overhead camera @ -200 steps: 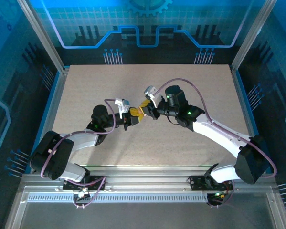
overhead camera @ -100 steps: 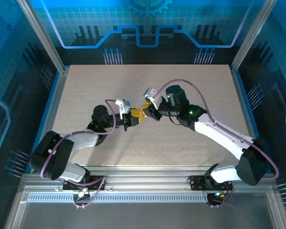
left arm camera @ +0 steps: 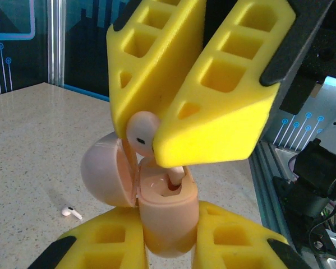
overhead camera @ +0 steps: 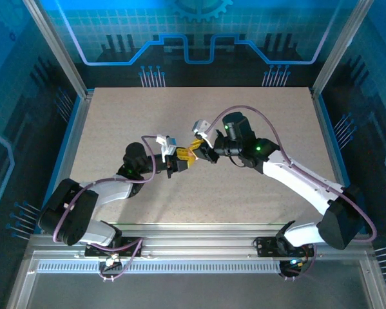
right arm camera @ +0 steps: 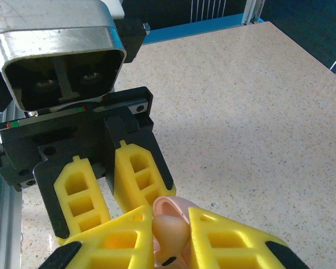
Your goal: Insert the wireless bluetooth earbuds into the charging case
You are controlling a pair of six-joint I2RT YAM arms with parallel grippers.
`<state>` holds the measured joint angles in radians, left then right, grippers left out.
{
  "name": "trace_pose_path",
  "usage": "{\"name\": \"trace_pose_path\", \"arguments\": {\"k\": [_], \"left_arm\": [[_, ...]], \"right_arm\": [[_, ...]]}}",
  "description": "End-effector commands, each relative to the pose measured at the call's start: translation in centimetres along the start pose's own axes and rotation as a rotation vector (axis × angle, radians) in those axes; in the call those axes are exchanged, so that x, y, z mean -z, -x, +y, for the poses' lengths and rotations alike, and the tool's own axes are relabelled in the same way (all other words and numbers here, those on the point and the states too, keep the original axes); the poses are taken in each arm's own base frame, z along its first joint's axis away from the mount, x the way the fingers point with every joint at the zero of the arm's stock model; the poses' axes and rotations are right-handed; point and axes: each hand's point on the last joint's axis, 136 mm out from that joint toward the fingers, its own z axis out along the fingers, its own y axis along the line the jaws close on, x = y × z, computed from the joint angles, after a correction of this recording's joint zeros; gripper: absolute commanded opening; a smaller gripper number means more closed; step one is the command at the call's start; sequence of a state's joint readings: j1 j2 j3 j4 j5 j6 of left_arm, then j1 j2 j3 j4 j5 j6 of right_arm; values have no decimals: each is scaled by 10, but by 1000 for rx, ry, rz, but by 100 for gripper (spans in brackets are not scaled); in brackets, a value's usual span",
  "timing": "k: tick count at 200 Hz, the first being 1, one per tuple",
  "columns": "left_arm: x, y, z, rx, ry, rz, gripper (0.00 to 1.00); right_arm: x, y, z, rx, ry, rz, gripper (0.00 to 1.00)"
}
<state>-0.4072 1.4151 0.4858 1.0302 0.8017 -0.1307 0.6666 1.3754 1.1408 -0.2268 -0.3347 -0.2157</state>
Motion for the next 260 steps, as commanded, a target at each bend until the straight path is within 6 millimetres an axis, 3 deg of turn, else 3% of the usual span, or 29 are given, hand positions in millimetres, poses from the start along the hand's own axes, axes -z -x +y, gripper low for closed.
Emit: {"name": "trace_pose_path", "arguments": {"k": [1,42,129,260], "left_arm": [[2,16,-11,-85,-30,-40,18],[3,16,-13,-93,-35,-41,18],[4,20,-16,-117,-34,-53,18],[8,17,-26,-199,-54,-71,18]], "right_arm": [[-4,-12,10,12,50,65,20],[-5,-22,11,54,34,116,20],[-2,-17,10,50,18,102,20],[11,-29,28,114,88,119,19]]}}
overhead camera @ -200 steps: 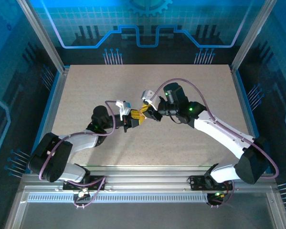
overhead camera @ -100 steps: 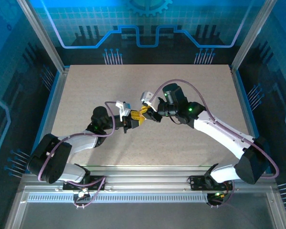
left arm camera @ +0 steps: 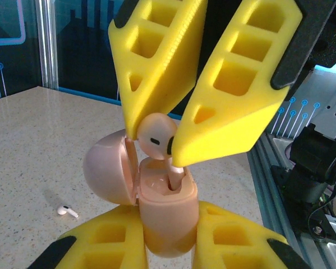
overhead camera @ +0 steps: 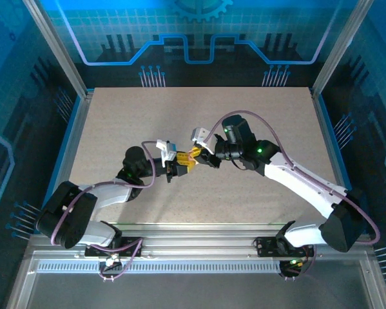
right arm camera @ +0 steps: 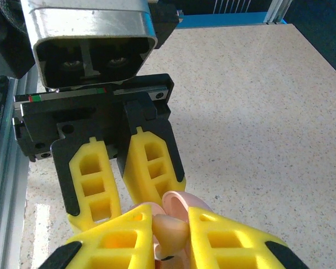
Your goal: Insert the wireless bluetooth earbuds into the charging case
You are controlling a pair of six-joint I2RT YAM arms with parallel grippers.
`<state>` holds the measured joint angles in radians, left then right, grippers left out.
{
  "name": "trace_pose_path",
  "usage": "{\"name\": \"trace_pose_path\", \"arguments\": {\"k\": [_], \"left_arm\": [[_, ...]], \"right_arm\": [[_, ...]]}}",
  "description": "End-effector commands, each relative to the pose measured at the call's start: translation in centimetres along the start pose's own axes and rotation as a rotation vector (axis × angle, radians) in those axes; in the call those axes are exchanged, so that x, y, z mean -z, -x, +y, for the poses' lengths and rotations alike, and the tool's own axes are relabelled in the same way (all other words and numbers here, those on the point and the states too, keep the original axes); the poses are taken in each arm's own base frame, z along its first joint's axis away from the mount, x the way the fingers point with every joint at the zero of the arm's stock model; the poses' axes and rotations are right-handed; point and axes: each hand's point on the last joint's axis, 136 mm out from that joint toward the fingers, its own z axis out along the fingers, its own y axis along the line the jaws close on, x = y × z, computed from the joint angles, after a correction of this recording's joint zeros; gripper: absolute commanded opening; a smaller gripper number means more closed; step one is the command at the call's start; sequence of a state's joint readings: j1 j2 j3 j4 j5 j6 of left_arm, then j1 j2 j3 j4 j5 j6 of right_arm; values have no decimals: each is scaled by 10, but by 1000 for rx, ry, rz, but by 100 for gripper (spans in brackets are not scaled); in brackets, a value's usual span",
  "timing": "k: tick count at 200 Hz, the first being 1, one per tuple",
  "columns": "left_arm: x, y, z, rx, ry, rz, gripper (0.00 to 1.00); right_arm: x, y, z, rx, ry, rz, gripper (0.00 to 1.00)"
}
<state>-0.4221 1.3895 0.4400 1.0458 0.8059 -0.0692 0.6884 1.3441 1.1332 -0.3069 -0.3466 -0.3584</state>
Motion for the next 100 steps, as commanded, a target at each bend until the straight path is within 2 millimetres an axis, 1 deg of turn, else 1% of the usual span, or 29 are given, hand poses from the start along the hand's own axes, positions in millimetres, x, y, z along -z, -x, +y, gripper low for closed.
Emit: {"name": "trace_pose_path", "arguments": {"k": [1,45,84,100], "left_arm": [[4,26,-13,-142,-34,-77,18],[5,28,-15,-152,-36,-76,18],[5,30,-14,-156,-27,-74,18],[6,29,-14,-156,-25,-72,18]], "right_arm": [[3,-18,13,-15,47,74,19],[-1,-20,19,0,68,100,20],[-2,-22,13,-29,28,133,23],[-2,-22,13,-34,22,136,24]]}}
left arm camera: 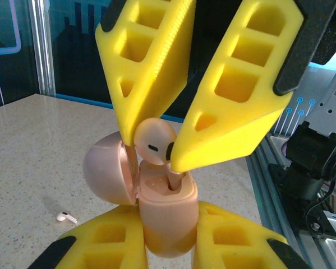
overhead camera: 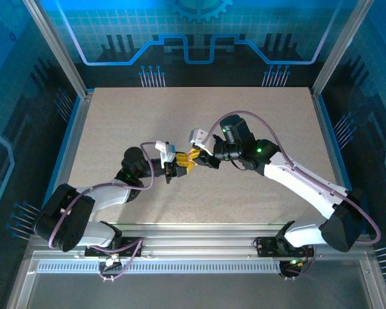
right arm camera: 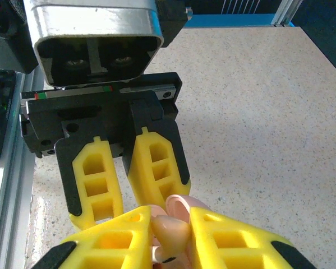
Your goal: Insert the wireless bluetooth earbuds into the charging case
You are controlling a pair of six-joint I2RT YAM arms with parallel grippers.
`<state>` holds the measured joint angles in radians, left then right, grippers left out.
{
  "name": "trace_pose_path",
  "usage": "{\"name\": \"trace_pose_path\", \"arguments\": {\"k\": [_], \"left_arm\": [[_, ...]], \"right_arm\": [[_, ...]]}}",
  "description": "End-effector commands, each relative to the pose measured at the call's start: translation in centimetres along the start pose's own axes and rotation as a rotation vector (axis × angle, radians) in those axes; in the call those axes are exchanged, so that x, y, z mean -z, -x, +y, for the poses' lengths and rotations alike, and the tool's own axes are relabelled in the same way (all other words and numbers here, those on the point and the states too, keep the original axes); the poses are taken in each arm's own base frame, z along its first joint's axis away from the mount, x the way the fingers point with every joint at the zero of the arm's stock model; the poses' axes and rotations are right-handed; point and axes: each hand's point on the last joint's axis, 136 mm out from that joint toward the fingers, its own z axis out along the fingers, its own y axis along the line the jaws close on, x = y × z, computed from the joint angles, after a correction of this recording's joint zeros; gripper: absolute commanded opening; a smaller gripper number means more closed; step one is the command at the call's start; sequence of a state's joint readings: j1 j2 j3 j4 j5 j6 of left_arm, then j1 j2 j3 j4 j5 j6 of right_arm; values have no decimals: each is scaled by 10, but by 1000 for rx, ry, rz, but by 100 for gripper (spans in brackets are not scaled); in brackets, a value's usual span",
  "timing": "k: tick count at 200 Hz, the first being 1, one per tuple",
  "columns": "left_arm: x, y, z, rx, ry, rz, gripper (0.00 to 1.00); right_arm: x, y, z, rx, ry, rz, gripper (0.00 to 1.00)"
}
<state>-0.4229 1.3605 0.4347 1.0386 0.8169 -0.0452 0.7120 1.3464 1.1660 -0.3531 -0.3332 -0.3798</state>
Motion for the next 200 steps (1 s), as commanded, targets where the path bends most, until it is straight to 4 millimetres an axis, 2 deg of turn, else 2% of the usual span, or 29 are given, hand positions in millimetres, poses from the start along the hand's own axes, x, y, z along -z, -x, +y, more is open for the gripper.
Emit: {"name": "trace_pose_path", "arguments": {"k": [1,41,68,92,128,152,167,200], "left_arm": [[3,24,-7,-120,-12,-64,18],[4,24,-7,-119,-3,-60,18],[4,23,-7,-117,2,-55,18],[4,20,-5,-111,9,-51,18],[5,13,-2,-108,27,-40,18],[6,5,5,-95,73,-26,18],[9,-4,14,-81,135,-10,18],[13,-26,16,-102,161,28,18]], "right_arm": [[-4,-28,7,-62,10,121,24],[-2,-23,7,-65,-4,103,30],[3,-10,9,-72,2,43,34],[13,2,10,-78,-14,-11,35],[42,11,5,-147,-72,-109,36],[56,-7,-10,-284,-151,-102,37],[59,-30,-21,-387,-193,-52,37],[56,-82,-38,-597,-252,113,37]]}}
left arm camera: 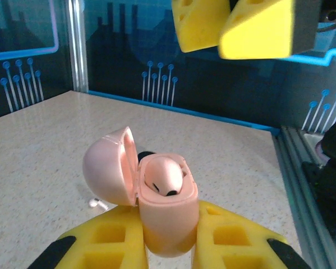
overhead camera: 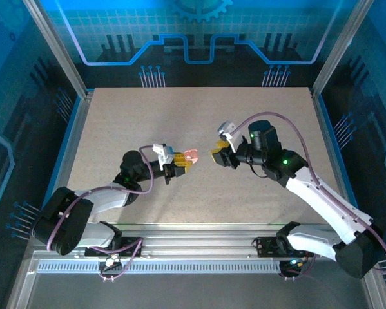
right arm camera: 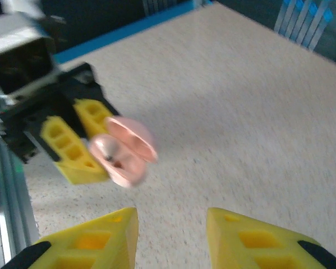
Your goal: Insert the wireless bluetooth earbuds into the charging case
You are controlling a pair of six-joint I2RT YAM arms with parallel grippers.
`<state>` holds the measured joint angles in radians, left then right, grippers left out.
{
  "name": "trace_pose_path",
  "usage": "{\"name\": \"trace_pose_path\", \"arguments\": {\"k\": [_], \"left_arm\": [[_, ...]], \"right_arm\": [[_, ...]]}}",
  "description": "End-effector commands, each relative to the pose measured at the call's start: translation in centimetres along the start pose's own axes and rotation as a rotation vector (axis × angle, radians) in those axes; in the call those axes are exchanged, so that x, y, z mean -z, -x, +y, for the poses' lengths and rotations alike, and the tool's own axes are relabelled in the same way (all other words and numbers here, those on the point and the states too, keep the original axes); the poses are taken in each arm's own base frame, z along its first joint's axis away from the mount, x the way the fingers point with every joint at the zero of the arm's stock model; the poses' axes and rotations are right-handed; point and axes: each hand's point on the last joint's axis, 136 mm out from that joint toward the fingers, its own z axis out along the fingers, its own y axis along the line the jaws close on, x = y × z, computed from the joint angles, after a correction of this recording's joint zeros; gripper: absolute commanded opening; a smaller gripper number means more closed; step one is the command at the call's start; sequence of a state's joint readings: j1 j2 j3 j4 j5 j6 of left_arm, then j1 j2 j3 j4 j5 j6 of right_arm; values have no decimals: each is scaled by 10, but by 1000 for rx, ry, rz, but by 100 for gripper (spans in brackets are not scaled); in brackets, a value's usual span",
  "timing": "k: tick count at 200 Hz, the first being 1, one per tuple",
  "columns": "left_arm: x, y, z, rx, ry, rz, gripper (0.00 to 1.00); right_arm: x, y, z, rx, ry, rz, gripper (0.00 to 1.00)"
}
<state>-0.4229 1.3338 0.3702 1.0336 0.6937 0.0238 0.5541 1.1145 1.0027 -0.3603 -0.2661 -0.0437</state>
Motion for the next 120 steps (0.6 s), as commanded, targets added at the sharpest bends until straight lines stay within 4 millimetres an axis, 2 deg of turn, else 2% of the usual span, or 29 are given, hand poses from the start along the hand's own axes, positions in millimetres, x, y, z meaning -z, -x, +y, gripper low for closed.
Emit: {"name": "trace_pose_path", "arguments": {"k": [1,30,61,83,120], "left_arm": [[3,-11,3,-66,35,9,18],[-4,-34,-2,-111,0,39,17],[-9,-41,0,-152,-9,31,16],[-11,-46,-1,-179,-21,56,17],[-12,-53,-5,-204,-34,94,16]], "right_arm": [[-8,-41,-22,-195,-71,159,37],[-23,-85,-62,-357,-196,344,36],[-34,-123,-102,-519,-298,536,34],[-46,-140,-120,-552,-340,633,33],[-71,-150,-142,-570,-361,726,34]]}}
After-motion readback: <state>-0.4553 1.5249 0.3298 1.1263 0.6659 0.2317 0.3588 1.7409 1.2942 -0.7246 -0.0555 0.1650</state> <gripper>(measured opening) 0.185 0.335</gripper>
